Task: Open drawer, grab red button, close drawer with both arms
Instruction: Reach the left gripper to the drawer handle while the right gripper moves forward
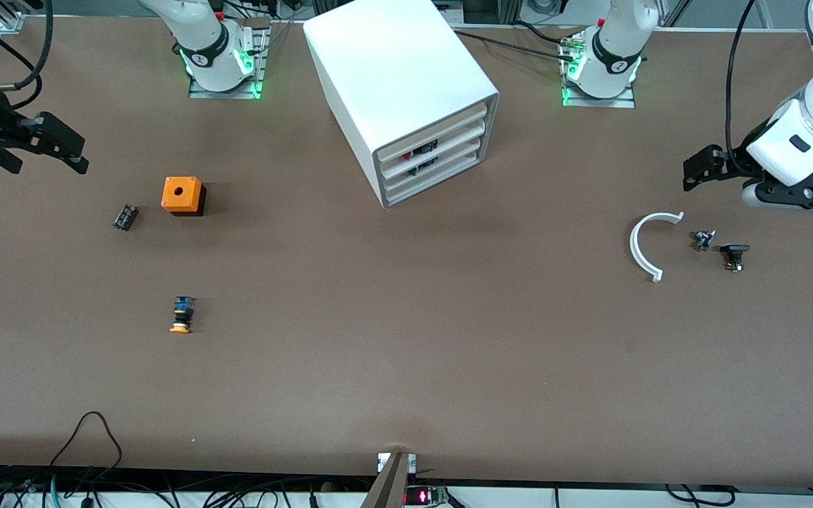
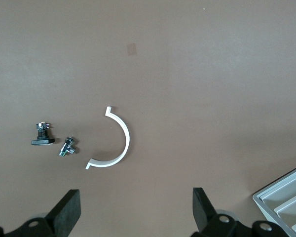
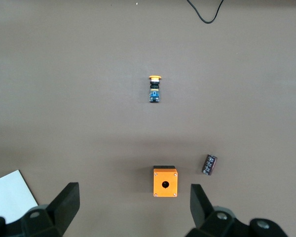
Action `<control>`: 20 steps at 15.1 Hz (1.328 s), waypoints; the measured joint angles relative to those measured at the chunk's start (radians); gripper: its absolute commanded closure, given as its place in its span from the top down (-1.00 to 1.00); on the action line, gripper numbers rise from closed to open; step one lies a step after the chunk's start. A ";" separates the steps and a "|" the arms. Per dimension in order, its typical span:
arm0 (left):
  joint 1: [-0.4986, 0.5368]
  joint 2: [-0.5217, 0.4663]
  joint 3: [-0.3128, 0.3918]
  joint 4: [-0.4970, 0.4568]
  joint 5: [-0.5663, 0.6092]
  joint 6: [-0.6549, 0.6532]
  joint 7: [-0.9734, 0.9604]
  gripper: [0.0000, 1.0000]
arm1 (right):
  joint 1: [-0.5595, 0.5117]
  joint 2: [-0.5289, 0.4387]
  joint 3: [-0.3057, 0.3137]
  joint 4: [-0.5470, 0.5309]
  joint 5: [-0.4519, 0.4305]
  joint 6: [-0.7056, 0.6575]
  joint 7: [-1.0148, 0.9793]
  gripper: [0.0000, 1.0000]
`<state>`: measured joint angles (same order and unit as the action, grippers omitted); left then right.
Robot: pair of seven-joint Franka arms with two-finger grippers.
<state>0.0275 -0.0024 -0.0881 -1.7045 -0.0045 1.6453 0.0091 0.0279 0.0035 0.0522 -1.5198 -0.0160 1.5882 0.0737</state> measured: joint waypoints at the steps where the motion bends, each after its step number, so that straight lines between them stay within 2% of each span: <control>1: 0.000 0.000 0.000 0.000 0.000 0.000 0.000 0.99 | 0.000 0.000 0.000 0.000 0.000 0.000 0.000 0.99; 9: 0.000 0.000 0.000 -0.003 0.000 -0.008 0.000 0.99 | 0.000 0.010 0.000 -0.008 0.000 -0.006 0.011 0.99; 15: -0.010 0.043 -0.007 -0.032 -0.002 -0.120 0.012 0.99 | 0.000 0.095 0.000 -0.020 0.000 -0.002 0.011 0.99; 17: -0.020 0.070 -0.019 -0.032 -0.040 -0.120 0.013 1.00 | 0.000 0.130 0.000 -0.021 0.000 0.022 0.011 0.99; 20: -0.031 0.100 -0.029 -0.031 -0.190 -0.120 0.013 0.99 | 0.000 0.190 0.000 -0.023 0.000 0.076 0.011 0.99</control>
<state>-0.0039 0.0975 -0.1172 -1.7355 -0.1941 1.5255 0.0221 0.0281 0.1934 0.0523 -1.5427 -0.0159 1.6644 0.0850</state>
